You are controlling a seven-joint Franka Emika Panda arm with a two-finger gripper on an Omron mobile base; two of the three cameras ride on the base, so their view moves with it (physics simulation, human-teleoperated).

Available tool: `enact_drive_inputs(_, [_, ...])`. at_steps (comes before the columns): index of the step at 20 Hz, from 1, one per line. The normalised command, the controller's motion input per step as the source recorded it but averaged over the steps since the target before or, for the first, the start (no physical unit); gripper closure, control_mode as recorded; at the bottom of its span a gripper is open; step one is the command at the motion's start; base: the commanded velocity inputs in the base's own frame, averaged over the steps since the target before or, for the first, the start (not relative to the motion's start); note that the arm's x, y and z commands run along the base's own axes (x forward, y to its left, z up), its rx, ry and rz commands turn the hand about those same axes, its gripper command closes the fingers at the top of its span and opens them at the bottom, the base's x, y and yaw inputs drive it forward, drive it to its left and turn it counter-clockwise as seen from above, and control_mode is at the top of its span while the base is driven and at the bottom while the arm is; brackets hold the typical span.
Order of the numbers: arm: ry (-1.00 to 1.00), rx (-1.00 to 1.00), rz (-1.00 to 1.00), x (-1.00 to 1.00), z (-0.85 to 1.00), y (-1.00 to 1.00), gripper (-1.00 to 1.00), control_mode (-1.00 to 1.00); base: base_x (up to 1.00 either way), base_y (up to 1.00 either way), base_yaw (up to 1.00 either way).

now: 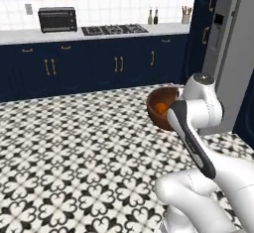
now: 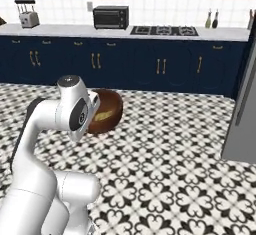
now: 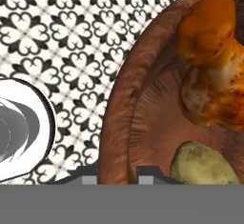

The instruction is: Pick the chicken drumstick and potato from their plates and place them in the bowl. Then put the bowl in the fridge.

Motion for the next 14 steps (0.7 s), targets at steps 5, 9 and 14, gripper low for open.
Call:
enact_drive_inputs(5, [0.0, 0.0, 0.0, 0.0, 0.0, 0.0, 1.0, 1.0, 1.0, 0.0, -0.19])
enact_drive_inputs(9, [0.0, 0.0, 0.0, 0.0, 0.0, 0.0, 1.0, 1.0, 1.0, 0.16, -0.35])
enact_drive_inputs(14, [0.0, 0.0, 0.0, 0.0, 0.0, 0.0, 1.0, 1.0, 1.0, 0.58, -0.51])
